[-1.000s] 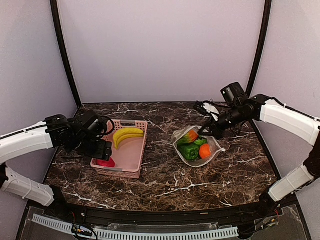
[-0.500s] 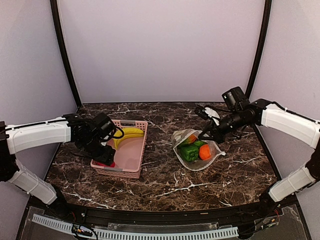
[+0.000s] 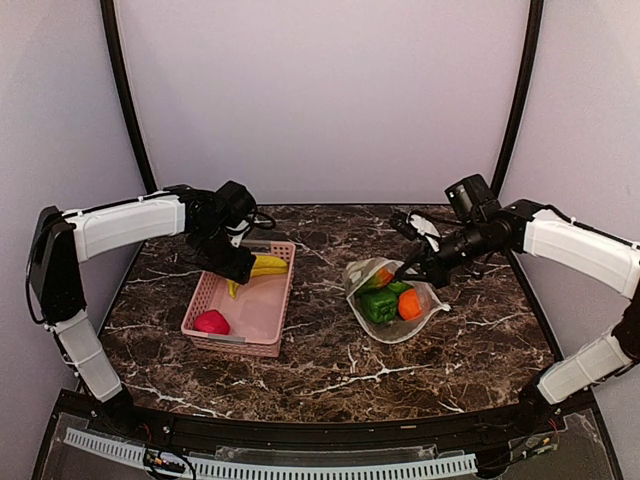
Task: Place the food in the zip-top bag and seal the zipper
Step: Pick up the fake fruit from the bin.
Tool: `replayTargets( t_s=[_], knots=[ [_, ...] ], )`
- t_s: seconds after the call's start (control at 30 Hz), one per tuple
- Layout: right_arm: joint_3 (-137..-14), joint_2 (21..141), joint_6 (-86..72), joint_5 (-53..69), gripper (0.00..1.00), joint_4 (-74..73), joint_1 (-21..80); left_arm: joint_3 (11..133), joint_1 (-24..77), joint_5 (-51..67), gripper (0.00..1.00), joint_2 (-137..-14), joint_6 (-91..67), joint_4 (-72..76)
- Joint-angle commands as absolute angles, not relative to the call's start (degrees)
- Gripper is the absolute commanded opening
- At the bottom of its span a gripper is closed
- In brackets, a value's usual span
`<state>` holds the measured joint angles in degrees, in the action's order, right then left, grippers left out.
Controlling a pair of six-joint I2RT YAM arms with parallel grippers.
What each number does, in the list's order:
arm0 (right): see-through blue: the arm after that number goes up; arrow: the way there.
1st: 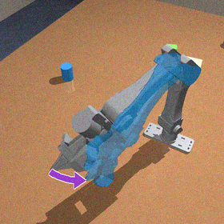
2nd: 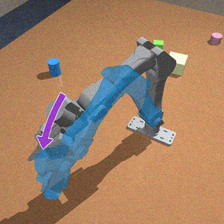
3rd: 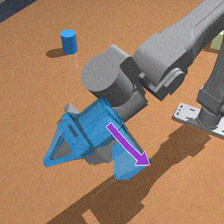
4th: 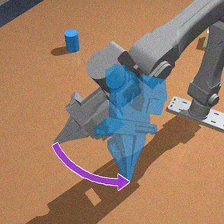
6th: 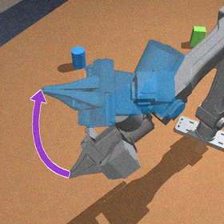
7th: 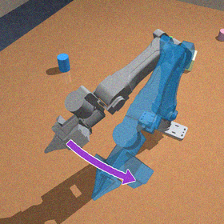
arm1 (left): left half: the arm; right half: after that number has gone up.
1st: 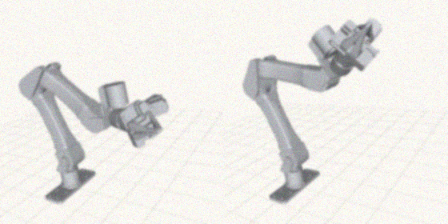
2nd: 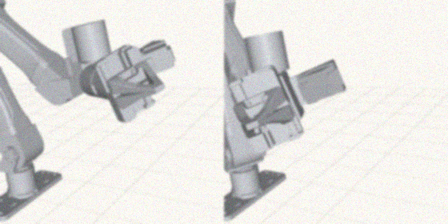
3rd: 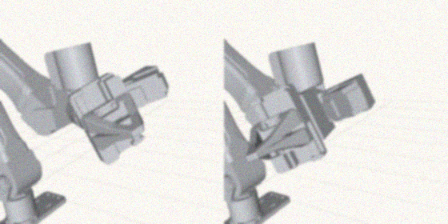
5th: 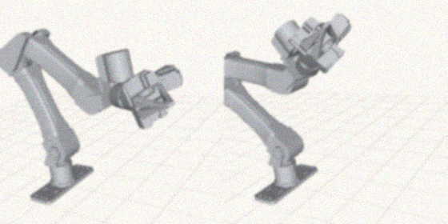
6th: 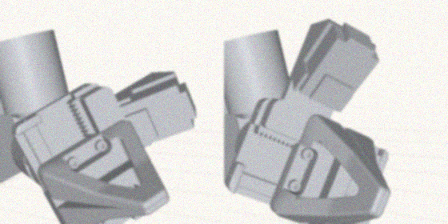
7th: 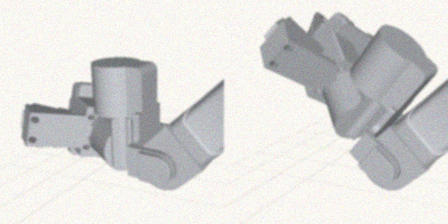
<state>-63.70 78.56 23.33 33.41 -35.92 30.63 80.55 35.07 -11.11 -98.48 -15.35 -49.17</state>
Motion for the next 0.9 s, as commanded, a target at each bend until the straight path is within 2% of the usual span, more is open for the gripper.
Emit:
replayTargets(
  t_s=[0.0, 0.37, 0.77, 0.87],
  knots=[
    [-62.65, 76.22, 23.35, 34.09, 0.0, -34.16, 30.49, 86.09, 33.59, -10.36, 0.73, -102.52, -10.53, -50.82],
    [-62.38, 75.76, 22.69, 35.85, 0.0, -34.13, 30.51, 97.76, 29.82, -13.18, 0.7, -113.45, -5.51, -52.98],
    [-61.93, 75.85, 22.68, 36.54, 0.0, -34.06, 30.47, 100.64, 28.83, -12.03, 0.72, -119.1, 4.29, -51.81],
    [-61.81, 75.72, 22.67, 36.66, 0.0, -34.06, 30.48, 100.2, 28.82, -11.23, 0.69, -119.99, 5.54, -51.19]
  ],
)
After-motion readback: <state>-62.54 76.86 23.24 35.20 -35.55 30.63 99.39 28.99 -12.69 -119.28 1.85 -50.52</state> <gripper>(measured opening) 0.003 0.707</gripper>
